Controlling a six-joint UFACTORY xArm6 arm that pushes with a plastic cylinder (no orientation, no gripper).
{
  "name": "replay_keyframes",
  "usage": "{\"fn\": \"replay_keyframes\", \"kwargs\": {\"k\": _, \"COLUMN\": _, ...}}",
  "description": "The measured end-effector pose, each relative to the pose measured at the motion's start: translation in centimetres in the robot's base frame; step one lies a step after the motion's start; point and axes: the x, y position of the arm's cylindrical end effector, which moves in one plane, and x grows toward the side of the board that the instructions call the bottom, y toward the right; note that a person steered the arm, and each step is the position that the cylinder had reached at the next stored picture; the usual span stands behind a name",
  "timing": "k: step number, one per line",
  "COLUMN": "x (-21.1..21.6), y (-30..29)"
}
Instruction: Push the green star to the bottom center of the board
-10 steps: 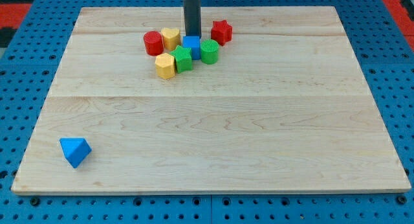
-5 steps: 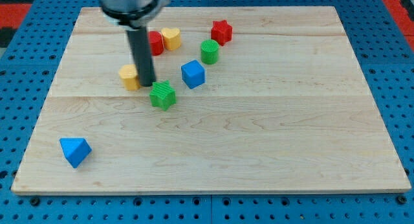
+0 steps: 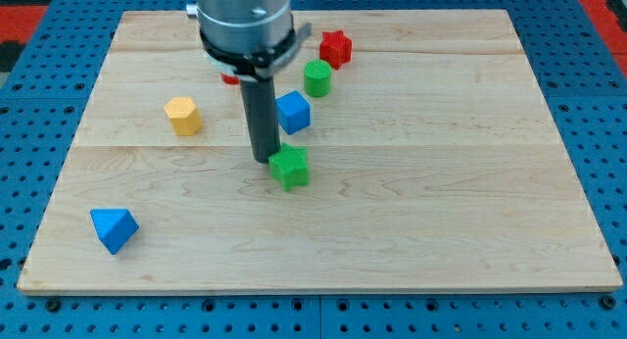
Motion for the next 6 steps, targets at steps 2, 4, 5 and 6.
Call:
{"fn": "replay_keyframes", "kwargs": {"k": 2, "x": -2.5, "y": 2.5}}
{"fn": "replay_keyframes", "kwargs": {"k": 4, "x": 4.6, "y": 2.4}}
{"fn": "replay_keyframes", "kwargs": {"k": 5, "x": 5.0, "y": 2.5}}
{"fn": "replay_keyframes", "kwargs": {"k": 6, "x": 0.8, "y": 5.9}}
